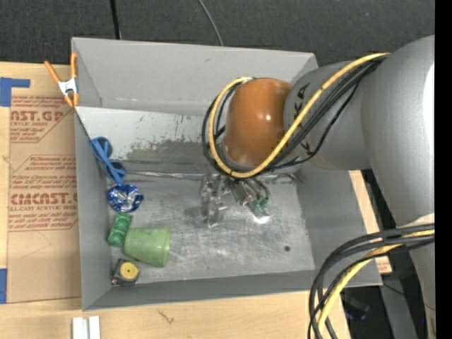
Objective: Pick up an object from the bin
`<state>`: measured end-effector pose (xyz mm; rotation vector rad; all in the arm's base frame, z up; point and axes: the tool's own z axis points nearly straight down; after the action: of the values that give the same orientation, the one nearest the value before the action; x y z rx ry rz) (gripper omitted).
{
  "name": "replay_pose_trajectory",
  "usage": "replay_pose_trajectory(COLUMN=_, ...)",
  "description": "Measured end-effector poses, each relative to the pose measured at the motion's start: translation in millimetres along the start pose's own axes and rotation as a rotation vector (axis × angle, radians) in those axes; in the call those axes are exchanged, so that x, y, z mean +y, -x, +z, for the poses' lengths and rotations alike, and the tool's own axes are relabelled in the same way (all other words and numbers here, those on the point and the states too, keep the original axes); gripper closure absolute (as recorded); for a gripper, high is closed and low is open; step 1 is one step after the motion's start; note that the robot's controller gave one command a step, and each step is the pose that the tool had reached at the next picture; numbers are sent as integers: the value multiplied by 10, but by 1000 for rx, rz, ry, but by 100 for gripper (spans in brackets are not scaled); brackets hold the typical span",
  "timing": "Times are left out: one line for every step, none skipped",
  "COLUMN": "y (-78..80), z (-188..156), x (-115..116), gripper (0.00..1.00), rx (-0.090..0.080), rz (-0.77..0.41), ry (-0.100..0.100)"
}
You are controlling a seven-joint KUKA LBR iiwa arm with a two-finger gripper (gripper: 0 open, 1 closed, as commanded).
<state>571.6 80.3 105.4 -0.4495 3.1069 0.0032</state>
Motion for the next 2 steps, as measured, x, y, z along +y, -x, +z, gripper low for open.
replay_pose_trajectory(y=34, z=-94, x=520, gripper=100, rx=-1, rz=114, ry=1)
replay_pose_trajectory(y=-528, z=-66, x=-107, gripper=100, rx=6, rz=57, ry=-3)
